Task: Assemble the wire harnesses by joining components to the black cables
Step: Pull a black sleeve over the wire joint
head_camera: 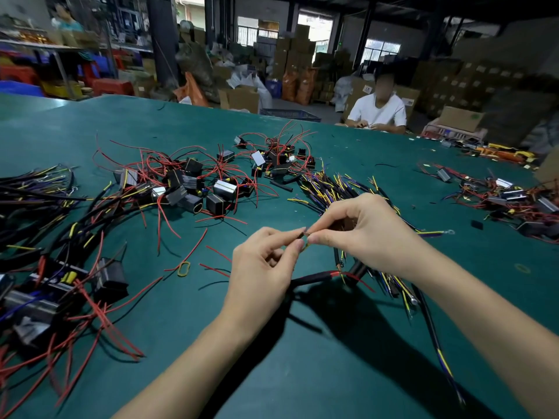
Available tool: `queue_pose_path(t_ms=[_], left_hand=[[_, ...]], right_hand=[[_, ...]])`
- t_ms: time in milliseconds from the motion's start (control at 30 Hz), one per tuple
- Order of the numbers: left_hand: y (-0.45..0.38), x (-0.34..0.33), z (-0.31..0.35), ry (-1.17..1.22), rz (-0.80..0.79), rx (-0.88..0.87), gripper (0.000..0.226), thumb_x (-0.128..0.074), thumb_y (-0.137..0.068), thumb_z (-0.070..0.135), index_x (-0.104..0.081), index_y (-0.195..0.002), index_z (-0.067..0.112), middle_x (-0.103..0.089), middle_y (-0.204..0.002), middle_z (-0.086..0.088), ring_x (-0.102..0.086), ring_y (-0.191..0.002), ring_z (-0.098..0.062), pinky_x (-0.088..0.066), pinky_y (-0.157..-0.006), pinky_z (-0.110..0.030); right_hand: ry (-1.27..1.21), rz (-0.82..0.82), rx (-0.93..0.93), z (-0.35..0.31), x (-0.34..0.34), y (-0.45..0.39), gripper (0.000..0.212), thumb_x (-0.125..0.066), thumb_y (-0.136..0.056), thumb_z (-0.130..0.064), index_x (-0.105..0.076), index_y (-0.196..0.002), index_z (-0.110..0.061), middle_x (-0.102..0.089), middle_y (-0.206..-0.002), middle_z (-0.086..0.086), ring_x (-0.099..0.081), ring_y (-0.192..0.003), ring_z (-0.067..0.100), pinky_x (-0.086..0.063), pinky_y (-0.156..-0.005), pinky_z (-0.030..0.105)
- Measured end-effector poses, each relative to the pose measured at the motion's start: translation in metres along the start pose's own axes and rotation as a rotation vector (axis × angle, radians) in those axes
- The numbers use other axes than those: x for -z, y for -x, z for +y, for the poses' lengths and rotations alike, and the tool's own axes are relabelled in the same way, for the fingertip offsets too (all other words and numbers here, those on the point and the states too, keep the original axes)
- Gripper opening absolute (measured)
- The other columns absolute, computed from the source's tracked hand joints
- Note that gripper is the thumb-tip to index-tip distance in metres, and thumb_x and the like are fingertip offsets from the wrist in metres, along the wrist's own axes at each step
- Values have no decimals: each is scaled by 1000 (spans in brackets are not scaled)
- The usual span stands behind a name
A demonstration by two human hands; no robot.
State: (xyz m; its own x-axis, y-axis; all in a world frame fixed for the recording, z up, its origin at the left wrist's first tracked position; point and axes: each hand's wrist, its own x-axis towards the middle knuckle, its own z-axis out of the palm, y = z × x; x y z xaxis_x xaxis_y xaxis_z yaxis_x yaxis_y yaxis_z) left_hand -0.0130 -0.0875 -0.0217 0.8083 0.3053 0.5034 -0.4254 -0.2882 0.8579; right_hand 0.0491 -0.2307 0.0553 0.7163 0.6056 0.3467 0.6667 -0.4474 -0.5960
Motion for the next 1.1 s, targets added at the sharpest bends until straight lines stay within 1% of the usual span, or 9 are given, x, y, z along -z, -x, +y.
queue_pose_path(t_ms=[100, 267, 400, 467, 533, 633, 733, 933, 1100], left_hand=[[-1, 0, 1, -71, 11, -52, 19, -69, -85, 10, -75, -99, 21, -56, -71, -2, -46, -54, -14, -36, -53, -22], [0, 0, 1, -111, 3, -108, 18, -70, -85, 12, -76, -96, 25, -55, -70, -3, -46, -55, -13, -38, -53, -25], [0, 1, 2, -121, -14, -118, 12, -69, -86, 17, -74, -86, 29, -54, -69, 8, -46, -56, -6, -35, -56, -15], [0, 1, 3, -144, -6, -127, 12, -70, -85, 17, -70, -92, 27, -56, -71, 9, -48, -58, -5, -35, -58, -13], [0, 3, 5, -178, -14, -154, 21, -70, -85, 17, -65, -102, 28, -57, -77, 9, -50, -61, -7, -39, -60, -16], [1, 8, 10, -300, -55, -308, 24, -65, -85, 16, -63, -107, 27, -56, -85, 8, -51, -63, -7, -48, -61, -31], [0, 13, 12, -426, -55, -438, 20, -63, -85, 13, -70, -104, 17, -59, -85, -1, -55, -60, -20, -50, -54, -39], [-4, 15, 20, -688, -35, -584, 7, -65, -86, 12, -72, -86, 10, -64, -78, -7, -55, -48, -29, -48, -44, -37], [-2, 18, 27, -683, -154, -491, 24, -48, -89, 30, -67, -88, 14, -60, -82, -1, -56, -56, -27, -47, -51, -35]], right_hand=[[26, 11, -33, -1, 3, -2, 9, -79, -76, -14, -76, -71, -22, -55, -43, -20, -46, -42, -1, -31, -46, 7], [51, -16, -22, -4, 5, 1, 12, -77, -77, -14, -73, -68, -21, -56, -47, -18, -46, -44, -1, -32, -48, 7], [102, -48, 2, -8, 7, 4, 11, -73, -80, -12, -72, -69, -15, -51, -45, -17, -44, -44, 1, -31, -47, 8], [117, -56, 8, -11, 8, 3, 12, -72, -80, -10, -72, -68, -14, -50, -44, -17, -43, -44, 1, -30, -47, 8], [108, -66, 6, -13, 9, 3, 13, -71, -80, -9, -71, -67, -13, -49, -44, -17, -43, -44, 1, -30, -47, 8], [83, -89, -7, -15, 11, 4, 19, -71, -80, -8, -68, -64, -17, -48, -41, -17, -42, -41, 1, -28, -45, 7], [58, -109, -26, -16, 11, 5, 21, -70, -79, -7, -68, -62, -19, -49, -42, -15, -42, -41, 1, -28, -44, 7], [106, -136, 8, -18, 9, 9, 18, -67, -79, -5, -67, -63, -13, -50, -46, -11, -43, -46, 3, -31, -48, 10], [120, -184, 58, -19, 13, 11, 15, -66, -79, -3, -67, -66, -10, -56, -56, -4, -47, -53, 4, -34, -56, 11]])
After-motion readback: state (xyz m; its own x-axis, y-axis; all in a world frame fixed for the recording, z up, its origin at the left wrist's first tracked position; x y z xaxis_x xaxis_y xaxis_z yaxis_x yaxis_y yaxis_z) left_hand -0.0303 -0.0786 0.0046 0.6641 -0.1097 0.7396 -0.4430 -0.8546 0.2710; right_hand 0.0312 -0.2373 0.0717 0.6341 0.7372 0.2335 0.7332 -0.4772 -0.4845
